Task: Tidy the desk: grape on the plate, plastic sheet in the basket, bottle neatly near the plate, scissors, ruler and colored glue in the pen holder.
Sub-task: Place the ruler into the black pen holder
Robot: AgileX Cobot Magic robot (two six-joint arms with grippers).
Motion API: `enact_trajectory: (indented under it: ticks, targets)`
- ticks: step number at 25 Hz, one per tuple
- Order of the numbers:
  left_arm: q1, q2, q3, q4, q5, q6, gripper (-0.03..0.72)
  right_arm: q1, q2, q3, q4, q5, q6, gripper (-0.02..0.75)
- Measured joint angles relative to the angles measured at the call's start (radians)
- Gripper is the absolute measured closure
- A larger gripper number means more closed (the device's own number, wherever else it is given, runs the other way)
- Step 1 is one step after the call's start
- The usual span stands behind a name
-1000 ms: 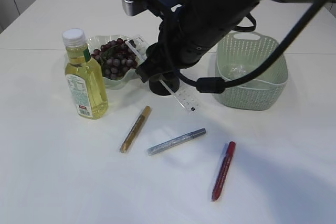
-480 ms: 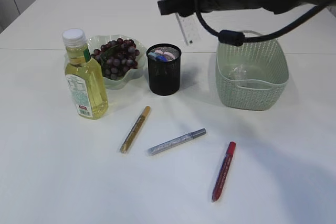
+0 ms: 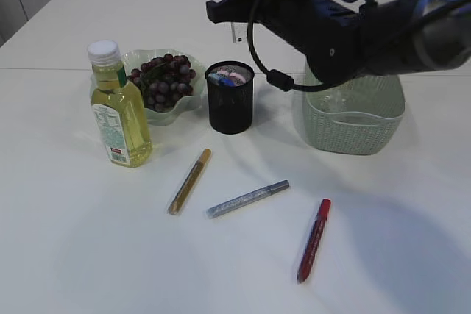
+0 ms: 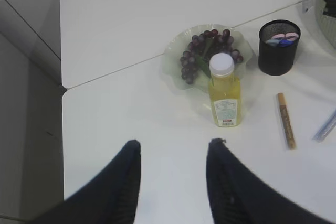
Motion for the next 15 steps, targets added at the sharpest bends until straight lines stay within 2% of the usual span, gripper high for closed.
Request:
enact_trajectory:
  ticks: [5,15]
  targets:
    - [0.0,0.008,0.0,0.0,0.0,0.0,0.38,0.0,0.106,-0.066,0.038,-0.043,0.0,0.44]
    - [0.0,0.069,0.0,-0.004,0.0,0.0,0.38,-0.005,0.244,-0.206,0.042,-0.04,-0.019,0.44]
